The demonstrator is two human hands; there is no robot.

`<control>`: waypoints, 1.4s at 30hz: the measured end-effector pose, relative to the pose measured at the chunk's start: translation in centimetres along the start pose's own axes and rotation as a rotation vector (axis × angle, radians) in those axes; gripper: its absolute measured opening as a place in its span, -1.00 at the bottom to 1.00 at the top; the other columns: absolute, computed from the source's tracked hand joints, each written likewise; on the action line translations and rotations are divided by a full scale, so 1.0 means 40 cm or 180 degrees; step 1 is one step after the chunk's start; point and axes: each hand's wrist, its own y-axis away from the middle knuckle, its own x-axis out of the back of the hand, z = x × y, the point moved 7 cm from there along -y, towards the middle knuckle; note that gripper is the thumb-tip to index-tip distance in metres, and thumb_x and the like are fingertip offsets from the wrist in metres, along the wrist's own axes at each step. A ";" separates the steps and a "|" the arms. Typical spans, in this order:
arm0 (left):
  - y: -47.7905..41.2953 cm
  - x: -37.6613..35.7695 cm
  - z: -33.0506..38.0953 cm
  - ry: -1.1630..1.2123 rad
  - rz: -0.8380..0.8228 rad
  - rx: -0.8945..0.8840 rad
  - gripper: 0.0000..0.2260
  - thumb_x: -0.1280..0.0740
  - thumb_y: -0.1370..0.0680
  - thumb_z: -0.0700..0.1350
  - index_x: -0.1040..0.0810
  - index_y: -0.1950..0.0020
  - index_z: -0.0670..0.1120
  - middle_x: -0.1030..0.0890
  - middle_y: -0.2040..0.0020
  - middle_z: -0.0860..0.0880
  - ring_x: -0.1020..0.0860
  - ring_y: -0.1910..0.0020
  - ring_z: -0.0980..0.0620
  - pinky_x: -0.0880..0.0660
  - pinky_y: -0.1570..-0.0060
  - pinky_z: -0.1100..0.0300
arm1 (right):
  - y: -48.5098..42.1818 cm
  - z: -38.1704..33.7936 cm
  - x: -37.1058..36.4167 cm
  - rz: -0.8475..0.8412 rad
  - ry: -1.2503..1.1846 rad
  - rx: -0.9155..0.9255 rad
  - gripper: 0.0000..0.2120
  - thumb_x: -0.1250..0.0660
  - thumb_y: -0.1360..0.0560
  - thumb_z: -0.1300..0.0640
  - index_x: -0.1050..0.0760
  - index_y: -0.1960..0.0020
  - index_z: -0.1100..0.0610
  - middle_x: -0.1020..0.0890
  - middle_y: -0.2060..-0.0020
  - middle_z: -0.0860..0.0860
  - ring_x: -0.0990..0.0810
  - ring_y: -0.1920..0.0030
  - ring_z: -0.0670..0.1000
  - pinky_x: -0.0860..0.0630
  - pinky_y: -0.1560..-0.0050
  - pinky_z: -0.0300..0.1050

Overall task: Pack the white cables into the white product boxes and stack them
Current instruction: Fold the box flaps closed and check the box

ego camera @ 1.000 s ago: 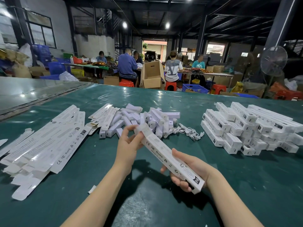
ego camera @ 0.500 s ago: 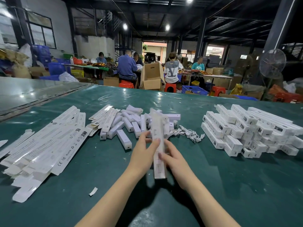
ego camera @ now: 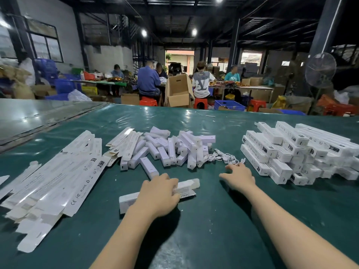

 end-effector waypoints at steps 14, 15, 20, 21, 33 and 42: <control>-0.004 0.001 0.027 0.0393 0.0404 -0.0361 -0.53 -0.10 -0.56 -0.18 -0.11 -0.45 0.07 -0.54 -0.19 -0.09 -0.44 -0.17 -0.14 -0.33 -0.06 0.07 | 0.161 -0.092 0.008 0.0629 -0.0628 0.1113 -0.84 -0.29 -0.40 0.26 -0.64 0.23 0.12 -0.68 0.20 0.00 -0.58 0.12 0.07 -0.40 0.09 -0.14; -0.004 0.003 0.025 0.0335 0.0407 -0.0345 -0.52 -0.09 -0.56 -0.19 -0.11 -0.45 0.06 -0.53 -0.20 -0.10 -0.44 -0.17 -0.14 -0.34 -0.06 0.06 | 0.180 -0.114 -0.014 0.0418 -0.0667 0.1245 -0.83 -0.29 -0.38 0.27 -0.61 0.29 0.11 -0.65 0.30 -0.02 -0.55 0.19 0.06 -0.41 0.14 -0.13; -0.003 -0.005 0.010 0.0209 0.0315 -0.0212 -0.53 -0.05 -0.54 -0.20 -0.13 -0.44 0.05 -0.50 -0.23 -0.06 -0.45 -0.17 -0.15 -0.31 -0.03 0.07 | 0.193 -0.137 -0.018 0.0616 -0.1225 0.1217 -0.78 -0.20 -0.39 0.39 -0.53 0.22 0.12 -0.56 0.24 0.00 -0.46 0.20 0.03 -0.26 0.22 -0.18; -0.002 -0.006 0.011 0.0194 0.0289 -0.0196 -0.55 -0.05 -0.54 -0.20 -0.17 -0.42 0.05 -0.49 -0.24 -0.05 -0.44 -0.18 -0.13 -0.31 -0.06 0.06 | 0.186 -0.127 -0.012 0.0708 -0.1072 0.1127 -0.74 -0.17 -0.40 0.42 -0.55 0.11 0.16 -0.58 0.10 0.04 -0.47 0.11 0.05 -0.27 0.16 -0.20; 0.000 -0.023 0.063 0.0195 0.0508 -0.0587 -0.52 -0.15 -0.52 -0.19 -0.23 -0.41 0.12 -0.37 -0.33 0.07 -0.37 -0.25 -0.03 -0.32 -0.19 0.06 | 0.161 -0.104 -0.021 0.0232 -0.0306 0.1180 -0.76 -0.26 -0.47 0.25 -0.58 -0.08 0.07 -0.48 0.23 -0.03 -0.47 0.11 0.04 -0.23 0.21 -0.17; 0.007 -0.014 0.073 0.0242 0.0660 -0.0662 -0.56 -0.13 -0.57 -0.11 -0.15 -0.43 0.15 -0.44 -0.26 0.05 -0.41 -0.21 -0.05 -0.35 -0.11 0.08 | 0.178 -0.100 -0.031 -0.0454 -0.2154 0.0609 -0.85 -0.38 -0.39 0.24 -0.54 0.30 0.04 -0.49 0.53 -0.03 -0.36 0.60 -0.06 -0.24 0.57 -0.31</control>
